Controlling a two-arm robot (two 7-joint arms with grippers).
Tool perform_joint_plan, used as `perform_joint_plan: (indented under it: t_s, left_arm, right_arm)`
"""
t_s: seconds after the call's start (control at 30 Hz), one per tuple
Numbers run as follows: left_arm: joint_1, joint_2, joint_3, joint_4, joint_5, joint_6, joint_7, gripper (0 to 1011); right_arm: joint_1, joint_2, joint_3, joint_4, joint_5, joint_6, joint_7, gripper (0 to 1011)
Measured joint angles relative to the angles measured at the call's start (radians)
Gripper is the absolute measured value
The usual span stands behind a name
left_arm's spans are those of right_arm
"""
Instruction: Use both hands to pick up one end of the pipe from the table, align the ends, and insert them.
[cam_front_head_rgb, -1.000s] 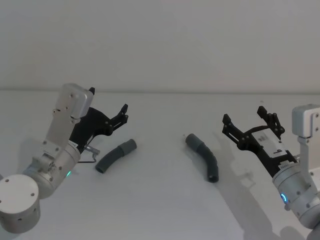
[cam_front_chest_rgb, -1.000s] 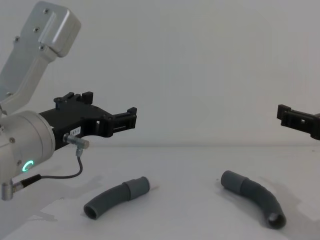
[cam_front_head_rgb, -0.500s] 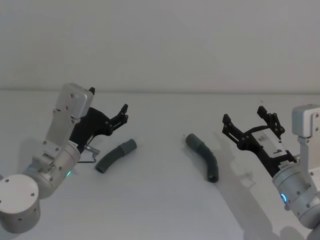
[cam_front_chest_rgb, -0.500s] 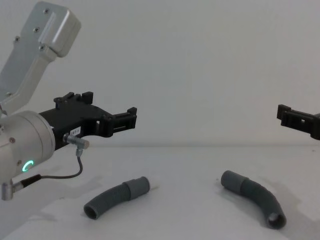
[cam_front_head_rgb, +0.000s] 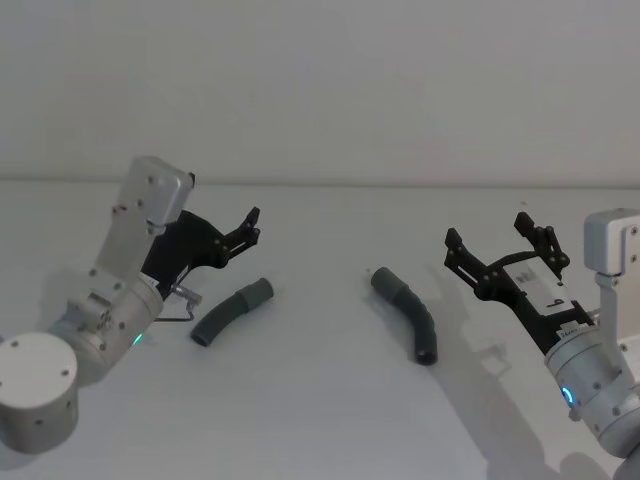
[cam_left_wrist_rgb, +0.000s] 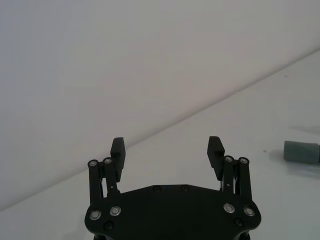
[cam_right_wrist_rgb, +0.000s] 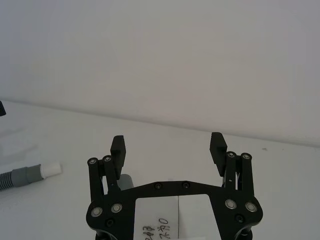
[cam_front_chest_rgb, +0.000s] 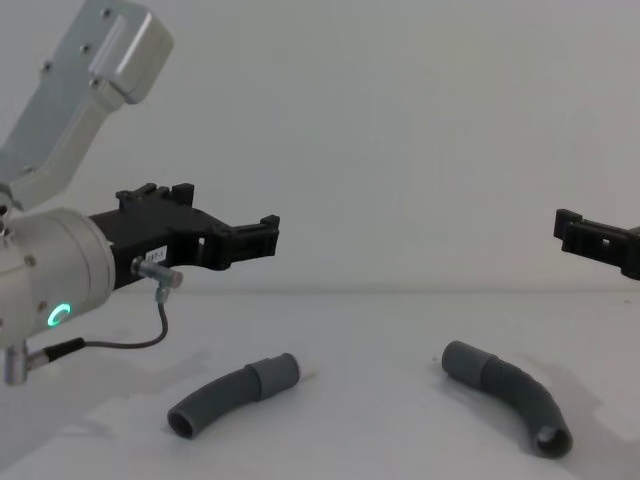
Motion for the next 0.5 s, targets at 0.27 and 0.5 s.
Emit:
perform_joint_plan:
  t_s: [0.27,0.5]
  left_arm:
    - [-0.037,0.025,0.003,-0.022,-0.030,0.121,-0.071,1000]
    - [-0.067,0.058,0.010,-0.040,-0.056,0.236,-0.147,1000]
  right_arm:
    - [0.000,0.000,0.000,0.000,0.000,0.000,0.000,1002]
    - [0.000,0.000,0.000,0.000,0.000,0.000,0.000,1001]
